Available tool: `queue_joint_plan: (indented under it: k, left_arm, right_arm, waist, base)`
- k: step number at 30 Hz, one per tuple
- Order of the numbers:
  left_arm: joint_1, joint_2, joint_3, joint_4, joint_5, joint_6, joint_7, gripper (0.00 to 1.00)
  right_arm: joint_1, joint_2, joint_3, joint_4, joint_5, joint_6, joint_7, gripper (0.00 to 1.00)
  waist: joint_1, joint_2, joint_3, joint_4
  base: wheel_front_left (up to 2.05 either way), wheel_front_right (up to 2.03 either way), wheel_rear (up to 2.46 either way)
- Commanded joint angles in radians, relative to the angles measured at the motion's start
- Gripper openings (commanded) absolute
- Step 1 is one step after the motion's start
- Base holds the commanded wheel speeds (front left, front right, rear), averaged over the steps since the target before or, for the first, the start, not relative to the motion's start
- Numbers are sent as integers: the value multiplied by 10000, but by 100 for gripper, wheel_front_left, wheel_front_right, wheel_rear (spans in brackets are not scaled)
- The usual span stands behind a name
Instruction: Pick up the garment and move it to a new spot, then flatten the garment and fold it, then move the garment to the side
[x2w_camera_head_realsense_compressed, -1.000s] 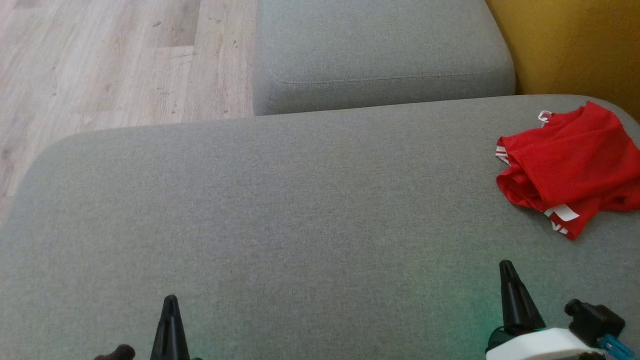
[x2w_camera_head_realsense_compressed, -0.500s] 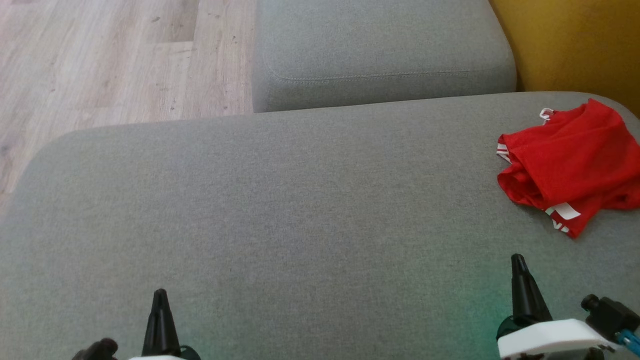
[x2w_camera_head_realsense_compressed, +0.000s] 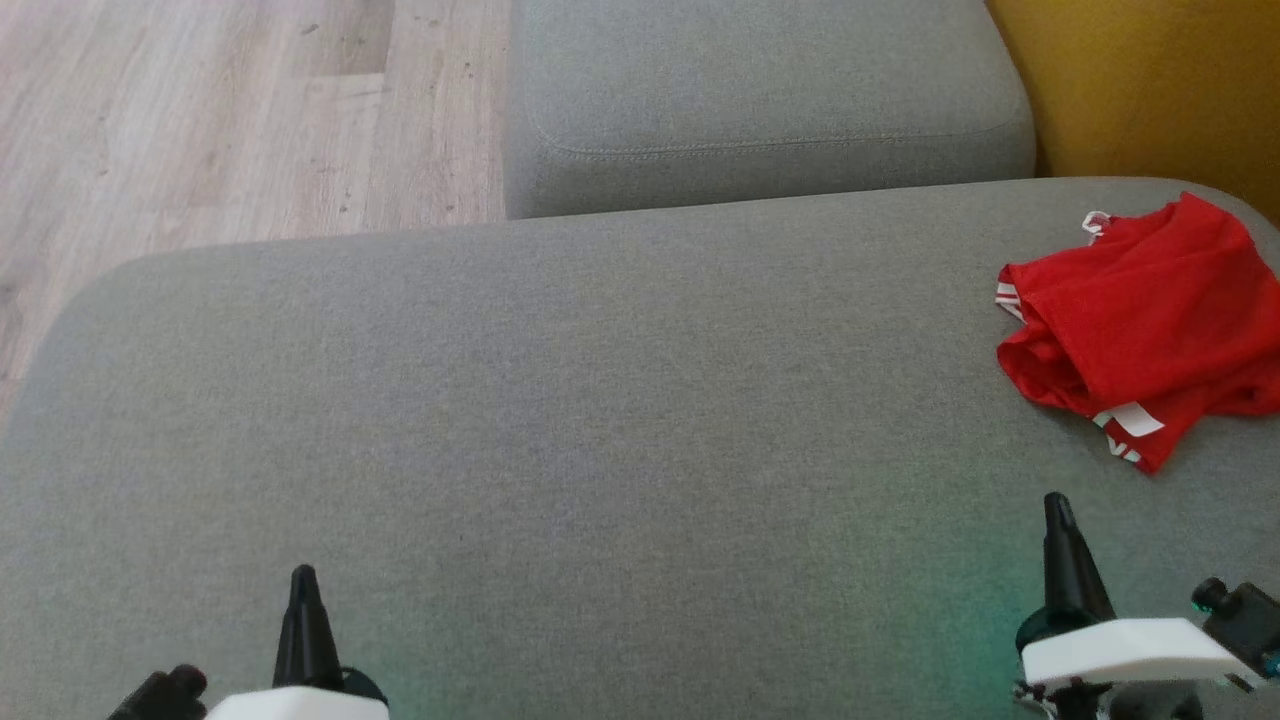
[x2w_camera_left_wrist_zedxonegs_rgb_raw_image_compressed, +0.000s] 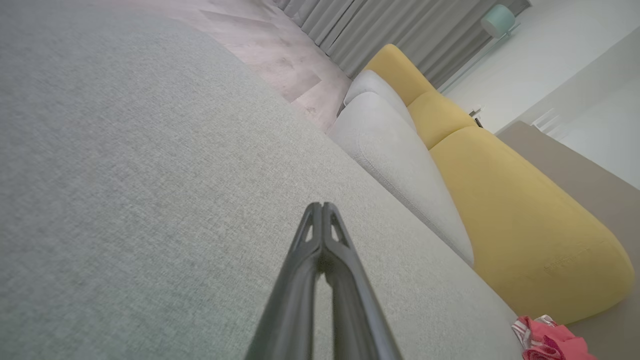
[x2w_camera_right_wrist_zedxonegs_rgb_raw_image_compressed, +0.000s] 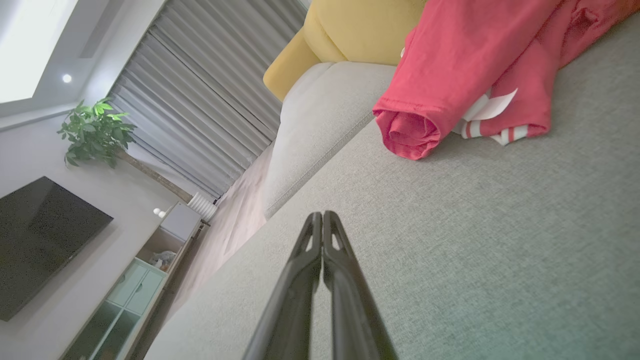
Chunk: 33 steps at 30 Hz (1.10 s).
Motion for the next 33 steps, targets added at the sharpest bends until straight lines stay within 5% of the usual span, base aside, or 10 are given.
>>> queue_joint_plan:
  k: [1,33]
  left_arm:
    - [-572,132,273,-242,-329,-116,76,0]
    - [-1411,150,973,83,-3968,-642,992,0]
  right_arm:
    - [-586,-180,24,-293,376,17,55,0]
    - [-1268,-215,-488,-174,4229,24,960,0]
  waist:
    - [-1,0,12,2]
    - [-1,0,231,19]
  base:
    - [0,0,0]
    - [0,0,0]
